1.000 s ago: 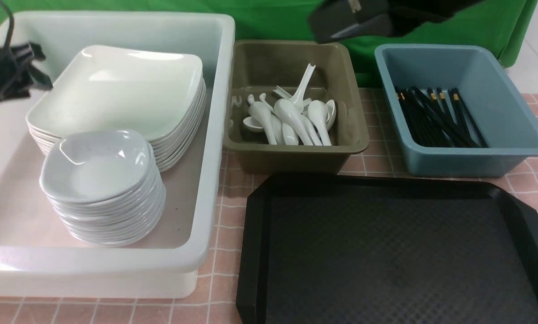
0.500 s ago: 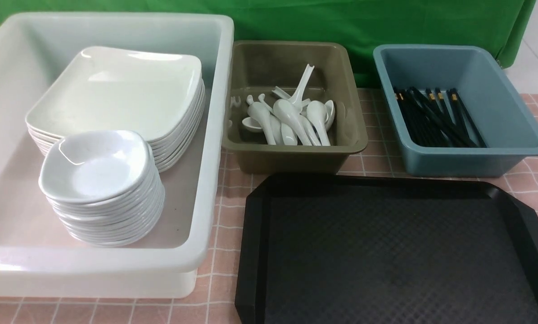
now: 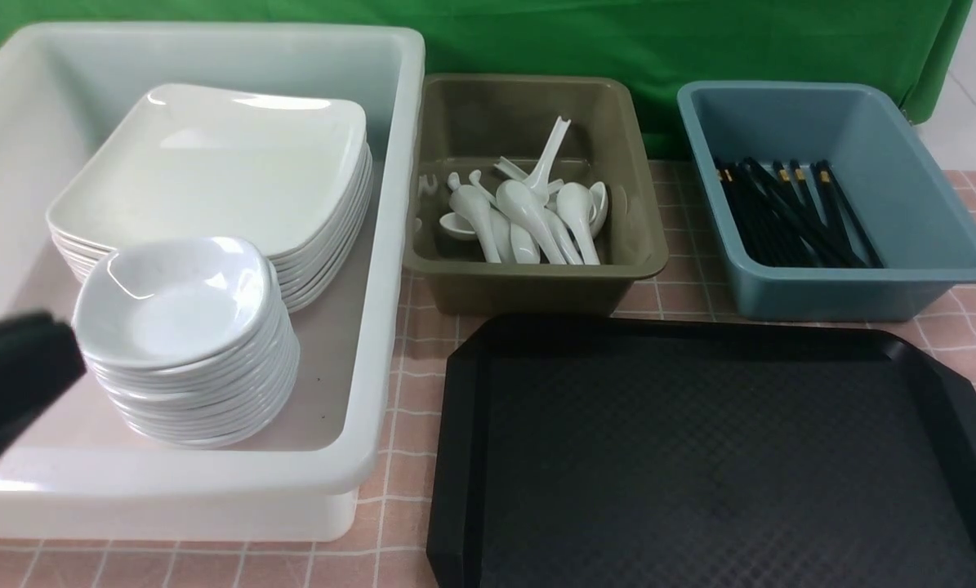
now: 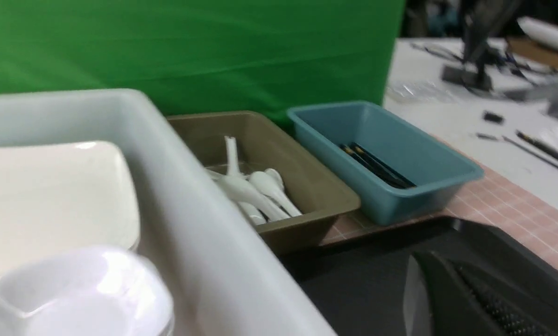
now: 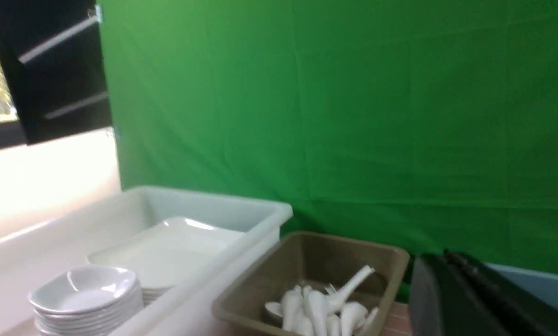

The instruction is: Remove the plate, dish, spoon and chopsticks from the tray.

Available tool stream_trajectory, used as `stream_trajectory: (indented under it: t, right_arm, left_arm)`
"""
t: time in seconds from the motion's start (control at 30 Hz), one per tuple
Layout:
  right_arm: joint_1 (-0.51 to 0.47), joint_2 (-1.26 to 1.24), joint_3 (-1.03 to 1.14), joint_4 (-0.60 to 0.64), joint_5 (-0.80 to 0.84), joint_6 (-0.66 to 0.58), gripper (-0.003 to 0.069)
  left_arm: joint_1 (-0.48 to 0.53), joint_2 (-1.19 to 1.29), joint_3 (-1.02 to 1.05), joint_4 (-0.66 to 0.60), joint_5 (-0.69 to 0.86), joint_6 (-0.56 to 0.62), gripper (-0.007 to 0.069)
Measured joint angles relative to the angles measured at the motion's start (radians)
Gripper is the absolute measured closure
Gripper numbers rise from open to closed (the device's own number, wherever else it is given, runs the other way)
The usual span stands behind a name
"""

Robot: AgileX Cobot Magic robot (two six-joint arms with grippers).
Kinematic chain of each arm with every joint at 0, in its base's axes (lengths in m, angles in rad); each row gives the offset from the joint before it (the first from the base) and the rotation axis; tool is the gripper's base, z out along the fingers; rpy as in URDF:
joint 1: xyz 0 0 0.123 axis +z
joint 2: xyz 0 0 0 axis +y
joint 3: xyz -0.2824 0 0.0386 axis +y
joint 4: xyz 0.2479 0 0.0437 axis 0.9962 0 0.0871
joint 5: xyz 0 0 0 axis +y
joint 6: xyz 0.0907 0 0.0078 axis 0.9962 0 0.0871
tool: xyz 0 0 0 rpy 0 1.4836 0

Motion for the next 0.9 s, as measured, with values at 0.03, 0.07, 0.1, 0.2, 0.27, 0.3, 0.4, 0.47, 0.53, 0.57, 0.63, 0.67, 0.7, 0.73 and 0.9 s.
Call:
stream_trajectory:
  t: [0.03,0.07,0.1,0.2,0.27,0.3,0.4,0.47,0.53,0.57,0.63,0.67,0.7,0.73,0.9]
  right_arm:
    - [0.0,-0.025,0.031,-0.002,-0.042,0.0,0.0629]
    - [0.0,-0.043,0.054,-0.003,-0.075,0.0,0.0629]
    - [0.0,-0.053,0.066,-0.003,-0.091,0.0,0.0629]
    - [0.0,-0.068,0.078,-0.007,-0.124,0.0,0.0621]
    - [0.0,-0.068,0.079,-0.007,-0.131,0.0,0.061]
    - [0.0,-0.068,0.08,-0.007,-0.131,0.0,0.0605]
    - [0.0,-0.068,0.083,-0.008,-0.133,0.0,0.0581]
    - [0.0,-0.068,0.083,-0.008,-0.132,0.002,0.057]
    - [0.0,-0.068,0.083,-0.008,-0.13,0.002,0.0554]
    - [0.0,-0.068,0.083,-0.008,-0.129,0.003,0.055]
    - [0.0,-0.068,0.083,-0.009,-0.129,0.003,0.0543]
    - [0.0,-0.068,0.083,-0.01,-0.129,0.003,0.0539]
    - [0.0,-0.068,0.083,-0.01,-0.129,0.003,0.0538]
    - [0.0,-0.068,0.083,-0.01,-0.129,0.003,0.0537]
    - [0.0,-0.068,0.083,-0.01,-0.129,0.003,0.053]
  left_arm:
    - [0.0,-0.024,0.038,-0.017,-0.035,-0.001,0.063]
    - [0.0,-0.043,0.07,-0.024,-0.067,-0.002,0.0629]
    - [0.0,-0.054,0.09,-0.026,-0.095,-0.003,0.0628]
    - [0.0,-0.069,0.133,-0.034,-0.155,-0.007,0.0627]
    - [0.0,-0.07,0.139,-0.028,-0.17,-0.007,0.0627]
    - [0.0,-0.07,0.139,-0.02,-0.175,-0.006,0.0627]
    - [0.0,-0.07,0.139,0.026,-0.192,0.001,0.0627]
    - [0.0,-0.07,0.139,0.06,-0.192,0.005,0.0626]
    - [0.0,-0.07,0.139,0.13,-0.192,0.007,0.0627]
    - [0.0,-0.07,0.139,0.167,-0.192,0.008,0.0627]
    - [0.0,-0.07,0.139,0.208,-0.192,0.009,0.0625]
    - [0.0,-0.07,0.139,0.238,-0.192,0.009,0.0625]
    - [0.0,-0.07,0.139,0.259,-0.192,0.009,0.0624]
    - [0.0,-0.07,0.139,0.284,-0.192,0.009,0.0624]
    - [0.0,-0.07,0.139,0.324,-0.192,0.01,0.0624]
